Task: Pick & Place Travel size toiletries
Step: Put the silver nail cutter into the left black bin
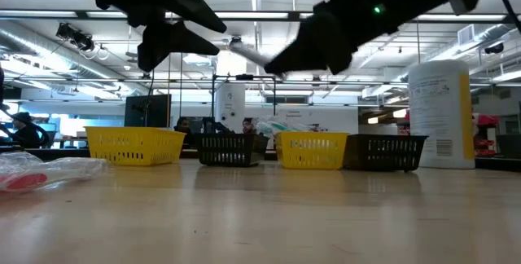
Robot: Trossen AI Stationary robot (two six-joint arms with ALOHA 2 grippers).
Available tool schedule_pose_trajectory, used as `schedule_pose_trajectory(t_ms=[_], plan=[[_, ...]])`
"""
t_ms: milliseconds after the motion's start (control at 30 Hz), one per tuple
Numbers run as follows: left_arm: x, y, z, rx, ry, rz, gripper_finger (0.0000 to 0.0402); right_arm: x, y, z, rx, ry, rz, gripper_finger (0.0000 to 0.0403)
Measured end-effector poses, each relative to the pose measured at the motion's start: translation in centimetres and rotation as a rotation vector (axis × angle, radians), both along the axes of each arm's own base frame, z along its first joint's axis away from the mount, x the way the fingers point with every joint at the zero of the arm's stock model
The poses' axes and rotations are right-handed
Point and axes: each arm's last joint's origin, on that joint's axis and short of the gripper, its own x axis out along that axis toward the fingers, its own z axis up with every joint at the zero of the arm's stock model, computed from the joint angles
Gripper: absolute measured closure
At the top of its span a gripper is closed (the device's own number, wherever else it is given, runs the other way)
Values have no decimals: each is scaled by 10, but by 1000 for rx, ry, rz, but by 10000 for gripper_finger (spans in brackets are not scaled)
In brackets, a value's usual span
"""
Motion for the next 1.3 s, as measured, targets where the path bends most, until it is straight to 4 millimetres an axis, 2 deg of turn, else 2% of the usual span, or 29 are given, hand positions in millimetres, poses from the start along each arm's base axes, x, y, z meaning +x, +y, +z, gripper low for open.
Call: schedule_pose_trajectory(t_ms=[233,567,867,1000,1167,1300], plan=[[3,12,0,-25,-4,59,235,7,-8,8,-115,-8,57,328],[6,24,0,-29,-6,101,235,7,-9,8,-147,9,85,328],[10,31,4,-56,-45,47,237,10,-17,8,-136,4,77,328],[11,33,5,-52,-51,40,258,12,-19,8,-105,9,151,326],[12,36,5,-76,-47,9,295,12,-23,9,-124,-1,84,326],[12,36,5,-72,-48,19,316,14,-24,11,-118,-16,107,325]])
